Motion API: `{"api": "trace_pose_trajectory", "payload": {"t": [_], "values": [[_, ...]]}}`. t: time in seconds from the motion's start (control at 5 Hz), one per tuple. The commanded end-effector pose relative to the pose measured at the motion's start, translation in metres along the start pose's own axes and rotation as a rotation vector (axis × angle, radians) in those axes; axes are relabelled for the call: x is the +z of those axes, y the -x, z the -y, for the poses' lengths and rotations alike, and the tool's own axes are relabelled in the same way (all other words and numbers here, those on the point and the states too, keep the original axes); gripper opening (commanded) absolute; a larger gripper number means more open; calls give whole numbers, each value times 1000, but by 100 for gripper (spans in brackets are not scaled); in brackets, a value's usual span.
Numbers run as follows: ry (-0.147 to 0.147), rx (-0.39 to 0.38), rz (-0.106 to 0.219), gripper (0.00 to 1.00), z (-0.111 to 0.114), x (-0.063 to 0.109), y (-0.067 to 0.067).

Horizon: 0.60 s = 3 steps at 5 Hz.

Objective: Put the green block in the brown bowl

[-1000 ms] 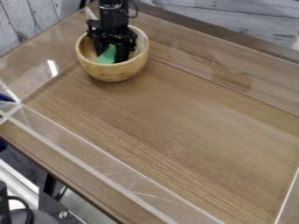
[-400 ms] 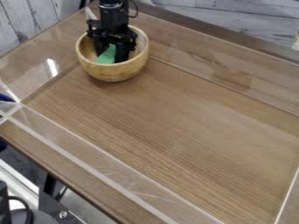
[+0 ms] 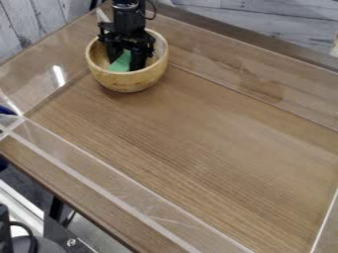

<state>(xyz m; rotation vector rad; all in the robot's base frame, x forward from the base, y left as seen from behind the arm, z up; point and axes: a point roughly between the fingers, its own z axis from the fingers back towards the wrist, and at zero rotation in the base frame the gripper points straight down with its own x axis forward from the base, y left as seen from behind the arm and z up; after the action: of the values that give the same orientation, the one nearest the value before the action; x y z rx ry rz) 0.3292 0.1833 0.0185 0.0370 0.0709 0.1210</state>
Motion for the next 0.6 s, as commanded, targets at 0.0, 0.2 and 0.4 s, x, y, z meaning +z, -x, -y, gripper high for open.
{"api": "trace_pose_trajectory", "payload": {"t": [0.0, 0.2, 0.4], "values": [[5, 15, -27, 0, -3, -11, 2], [8, 16, -32, 0, -3, -11, 2], [11, 16, -37, 0, -2, -11, 2]]}}
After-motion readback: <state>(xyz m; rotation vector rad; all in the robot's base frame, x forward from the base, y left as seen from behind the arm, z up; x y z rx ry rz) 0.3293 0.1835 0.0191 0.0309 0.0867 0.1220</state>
